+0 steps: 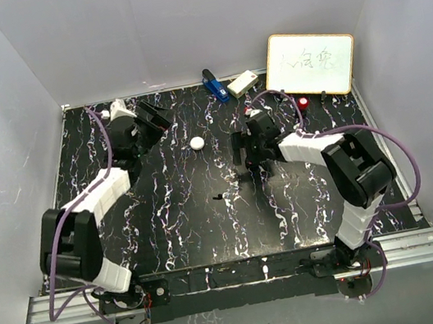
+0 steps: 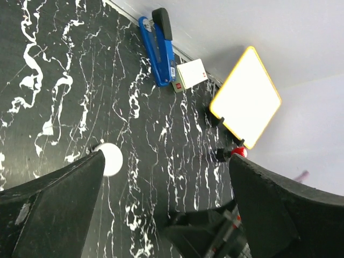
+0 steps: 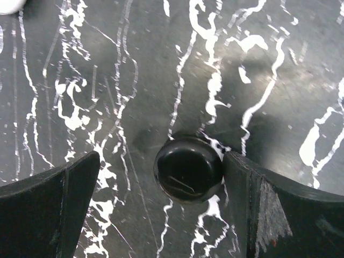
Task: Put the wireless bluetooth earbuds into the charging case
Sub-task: Pick up the charging case at the center of the board.
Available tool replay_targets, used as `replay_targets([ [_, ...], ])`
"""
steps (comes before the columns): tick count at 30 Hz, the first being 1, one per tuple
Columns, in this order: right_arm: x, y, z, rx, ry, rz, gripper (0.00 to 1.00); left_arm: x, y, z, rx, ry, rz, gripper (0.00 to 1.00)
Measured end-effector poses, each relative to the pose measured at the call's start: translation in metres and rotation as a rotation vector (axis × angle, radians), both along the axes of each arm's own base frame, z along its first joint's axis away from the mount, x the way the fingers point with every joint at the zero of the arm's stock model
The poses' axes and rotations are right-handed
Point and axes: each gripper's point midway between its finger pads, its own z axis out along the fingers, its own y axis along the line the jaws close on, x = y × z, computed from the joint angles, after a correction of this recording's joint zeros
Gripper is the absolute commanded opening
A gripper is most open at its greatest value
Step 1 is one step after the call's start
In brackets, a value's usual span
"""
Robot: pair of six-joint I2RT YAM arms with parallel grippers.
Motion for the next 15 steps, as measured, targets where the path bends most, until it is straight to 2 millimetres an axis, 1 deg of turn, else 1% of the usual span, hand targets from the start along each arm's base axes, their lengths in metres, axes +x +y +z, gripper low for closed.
replay_targets([
  [2, 0.004, 0.008, 0.001, 0.014, -0.005, 0.016, 0.96, -0.014, 0.002, 0.010, -0.004, -0.016, -0.010, 0.99],
  [3, 0.005, 0.013, 0.001, 0.018, -0.006, 0.024, 0.96, -0.020, 0.003, 0.011, -0.003, -0.014, -0.016, 0.99],
  [7, 0.003, 0.036, 0.003, 0.036, 0.002, 0.064, 0.95, -0.039, 0.005, 0.001, 0.015, 0.029, -0.039, 0.99],
  [10, -0.003, 0.053, 0.004, 0.048, 0.012, 0.094, 0.95, -0.051, 0.007, -0.004, 0.031, 0.056, -0.051, 0.99],
  [12, -0.009, 0.061, 0.004, 0.053, 0.020, 0.108, 0.95, -0.058, 0.009, 0.000, 0.037, 0.053, -0.060, 0.99],
  [15, -0.017, 0.073, 0.004, 0.059, 0.029, 0.129, 0.94, -0.065, 0.010, 0.014, 0.038, 0.024, -0.069, 0.99],
])
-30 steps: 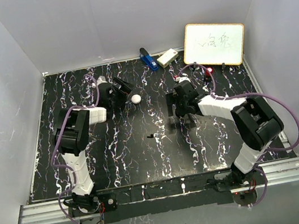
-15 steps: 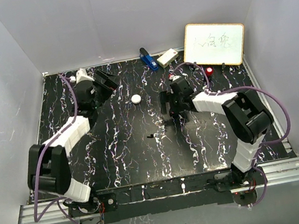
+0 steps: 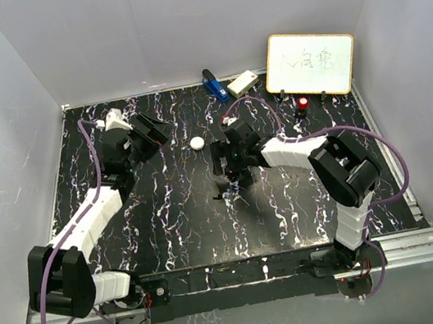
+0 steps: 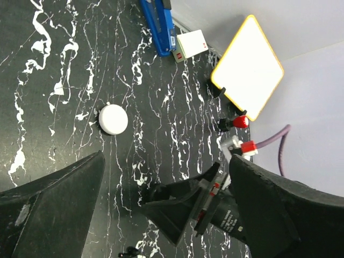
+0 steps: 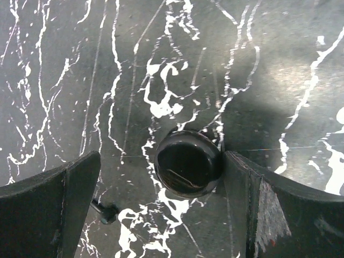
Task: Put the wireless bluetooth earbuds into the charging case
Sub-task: Pick up the charging case at the center of the board.
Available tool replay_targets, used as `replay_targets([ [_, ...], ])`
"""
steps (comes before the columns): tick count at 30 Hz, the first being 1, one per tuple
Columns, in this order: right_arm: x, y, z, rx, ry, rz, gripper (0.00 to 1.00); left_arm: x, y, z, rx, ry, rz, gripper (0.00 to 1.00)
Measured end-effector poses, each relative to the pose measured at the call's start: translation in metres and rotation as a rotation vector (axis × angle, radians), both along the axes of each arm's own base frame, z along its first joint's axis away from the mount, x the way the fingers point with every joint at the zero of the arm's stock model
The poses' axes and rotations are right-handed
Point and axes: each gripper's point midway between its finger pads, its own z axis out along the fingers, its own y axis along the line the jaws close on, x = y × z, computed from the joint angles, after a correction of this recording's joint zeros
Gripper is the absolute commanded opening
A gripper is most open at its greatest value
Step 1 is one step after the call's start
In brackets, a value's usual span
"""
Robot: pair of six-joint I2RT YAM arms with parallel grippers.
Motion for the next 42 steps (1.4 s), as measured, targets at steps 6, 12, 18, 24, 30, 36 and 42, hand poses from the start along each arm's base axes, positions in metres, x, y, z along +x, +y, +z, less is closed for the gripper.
replay_targets([
  [6, -0.015, 0.022, 0.001, 0.006, 0.021, 0.036, 0.94, -0.009, 0.001, 0.015, -0.004, -0.029, -0.010, 0.99],
  [12, -0.027, 0.036, 0.001, 0.016, 0.031, 0.058, 0.94, -0.018, 0.003, 0.008, 0.001, -0.003, -0.014, 0.99],
  [18, -0.035, 0.044, 0.001, 0.016, 0.031, 0.075, 0.94, -0.023, 0.002, 0.001, -0.003, 0.019, -0.026, 0.99],
  [24, -0.045, 0.053, 0.001, 0.014, 0.028, 0.110, 0.94, -0.027, 0.002, 0.000, -0.014, 0.026, -0.027, 0.99],
  [30, -0.048, 0.056, 0.001, 0.011, 0.027, 0.122, 0.94, -0.029, 0.002, 0.004, -0.030, 0.023, -0.024, 0.98],
  [36, -0.048, 0.038, 0.001, -0.075, -0.001, 0.114, 0.96, -0.034, 0.001, 0.001, -0.042, 0.056, -0.025, 0.99],
  [42, -0.039, 0.017, 0.001, -0.213, -0.086, 0.157, 0.94, -0.039, -0.002, -0.002, -0.070, 0.087, -0.046, 0.97],
])
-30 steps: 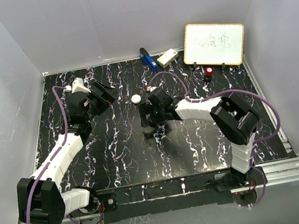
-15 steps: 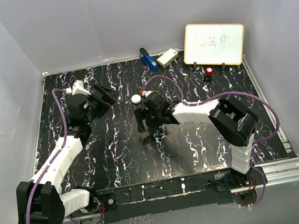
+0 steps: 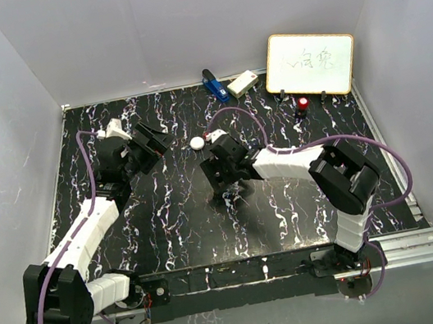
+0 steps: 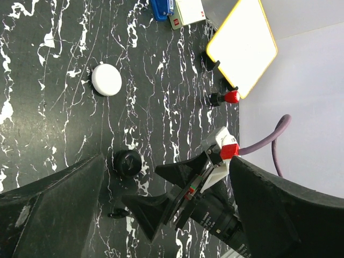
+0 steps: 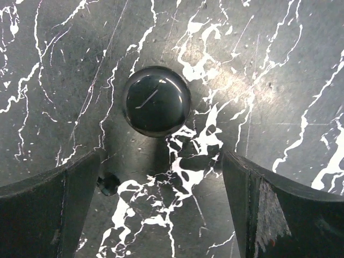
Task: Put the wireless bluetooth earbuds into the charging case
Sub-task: Pick up the charging case at the center of the board.
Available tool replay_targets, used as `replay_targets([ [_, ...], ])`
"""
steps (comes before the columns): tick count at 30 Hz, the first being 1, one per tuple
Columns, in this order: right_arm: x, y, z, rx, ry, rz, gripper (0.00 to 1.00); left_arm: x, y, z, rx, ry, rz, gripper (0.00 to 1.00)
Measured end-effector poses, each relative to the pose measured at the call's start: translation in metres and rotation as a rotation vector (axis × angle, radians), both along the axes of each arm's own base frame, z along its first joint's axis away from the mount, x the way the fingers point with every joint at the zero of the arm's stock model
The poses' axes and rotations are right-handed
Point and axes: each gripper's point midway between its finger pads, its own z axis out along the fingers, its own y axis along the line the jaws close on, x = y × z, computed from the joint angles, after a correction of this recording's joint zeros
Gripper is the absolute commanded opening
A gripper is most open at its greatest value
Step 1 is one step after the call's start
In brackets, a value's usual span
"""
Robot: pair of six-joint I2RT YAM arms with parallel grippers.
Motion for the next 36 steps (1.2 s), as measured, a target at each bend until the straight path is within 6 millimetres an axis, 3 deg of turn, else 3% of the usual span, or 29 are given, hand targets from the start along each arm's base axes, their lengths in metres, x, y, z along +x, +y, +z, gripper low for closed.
replay_targets([
  [9, 0.011, 0.004, -0.014, -0.070, -0.070, 0.166, 0.84, -0.004, -0.006, 0.003, -0.042, 0.016, -0.025, 0.95],
  [14, 0.020, 0.012, -0.013, -0.040, -0.105, 0.265, 0.80, -0.005, -0.008, 0.004, -0.059, 0.018, -0.036, 0.94],
  [23, 0.040, 0.004, -0.014, -0.025, -0.151, 0.385, 0.75, -0.007, -0.008, -0.002, -0.059, 0.033, -0.036, 0.94],
  [29, 0.043, 0.003, -0.014, -0.004, -0.161, 0.458, 0.68, -0.008, -0.008, -0.002, -0.065, 0.034, -0.039, 0.94],
  [36, 0.044, 0.007, -0.014, 0.008, -0.177, 0.495, 0.53, -0.008, -0.009, -0.001, -0.069, 0.028, -0.046, 0.94],
])
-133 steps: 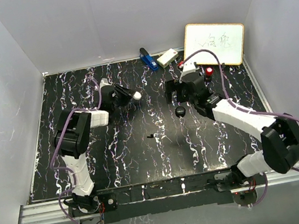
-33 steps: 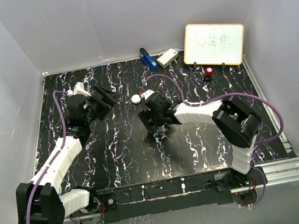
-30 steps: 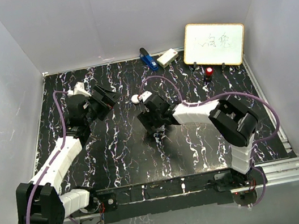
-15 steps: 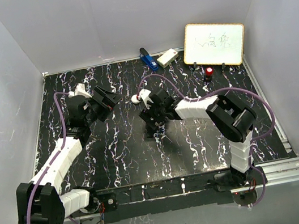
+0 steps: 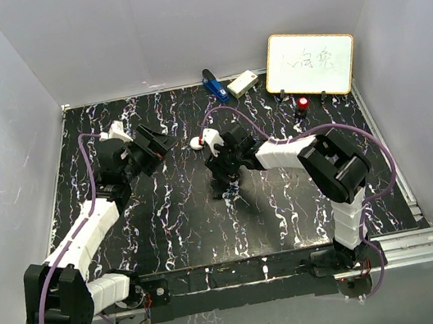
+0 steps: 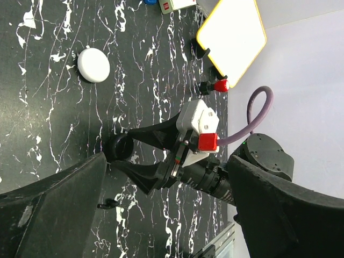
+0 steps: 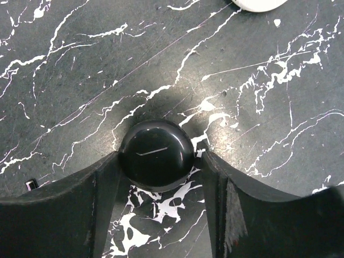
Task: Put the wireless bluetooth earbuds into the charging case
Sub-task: Pick up the charging case at the center of the board.
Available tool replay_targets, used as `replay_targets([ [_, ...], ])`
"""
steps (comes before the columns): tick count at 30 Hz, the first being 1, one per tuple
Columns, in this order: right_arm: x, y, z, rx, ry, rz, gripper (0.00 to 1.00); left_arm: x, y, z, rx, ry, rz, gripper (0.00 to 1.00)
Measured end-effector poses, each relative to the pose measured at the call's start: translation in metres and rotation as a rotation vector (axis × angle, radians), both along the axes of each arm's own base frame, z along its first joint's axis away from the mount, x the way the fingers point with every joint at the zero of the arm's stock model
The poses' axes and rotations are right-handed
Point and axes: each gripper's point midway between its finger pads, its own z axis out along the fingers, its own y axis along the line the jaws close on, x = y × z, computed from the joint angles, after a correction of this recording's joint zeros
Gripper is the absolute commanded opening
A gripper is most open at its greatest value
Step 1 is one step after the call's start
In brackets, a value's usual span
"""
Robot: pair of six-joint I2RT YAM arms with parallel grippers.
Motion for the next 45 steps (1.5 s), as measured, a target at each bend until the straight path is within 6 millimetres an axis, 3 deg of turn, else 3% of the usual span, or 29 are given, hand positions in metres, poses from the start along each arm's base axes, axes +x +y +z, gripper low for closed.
replay_targets([
  [3, 0.000, 0.001, 0.000, 0.003, -0.003, 0.009, 0.44, -0.001, 0.000, -0.003, -0.001, 0.004, -0.002, 0.94],
  [6, 0.001, 0.001, 0.000, 0.002, -0.005, 0.011, 0.18, -0.001, 0.000, -0.004, -0.002, 0.008, -0.003, 0.93],
  [9, 0.001, 0.002, 0.000, 0.002, -0.005, 0.011, 0.09, -0.001, -0.001, -0.003, -0.004, 0.006, -0.004, 0.91],
  [15, -0.001, 0.002, 0.001, 0.037, -0.022, 0.000, 0.04, -0.002, -0.005, -0.002, -0.037, 0.013, -0.018, 0.81],
  [19, -0.020, -0.004, 0.011, 0.107, -0.021, -0.010, 0.00, -0.005, -0.011, -0.012, -0.093, 0.032, -0.032, 0.79],
  [21, -0.026, -0.002, 0.029, 0.172, -0.037, -0.012, 0.00, -0.007, -0.013, -0.020, -0.117, 0.053, -0.034, 0.79],
  [23, -0.023, 0.007, 0.059, 0.263, -0.086, -0.009, 0.00, -0.008, -0.015, -0.023, -0.140, 0.057, -0.035, 0.79],
  [28, -0.016, 0.025, 0.124, 0.453, -0.183, 0.000, 0.00, -0.002, -0.021, -0.014, -0.195, 0.020, -0.054, 0.74],
  [31, -0.017, 0.030, 0.145, 0.520, -0.203, 0.003, 0.00, 0.002, -0.025, -0.009, -0.223, -0.004, -0.066, 0.70],
  [37, -0.021, 0.034, 0.150, 0.561, -0.166, -0.005, 0.00, 0.002, -0.033, -0.011, -0.260, -0.017, -0.084, 0.67],
  [45, -0.019, 0.040, 0.166, 0.617, -0.129, -0.028, 0.00, -0.006, -0.056, 0.005, -0.287, -0.084, -0.148, 0.66],
])
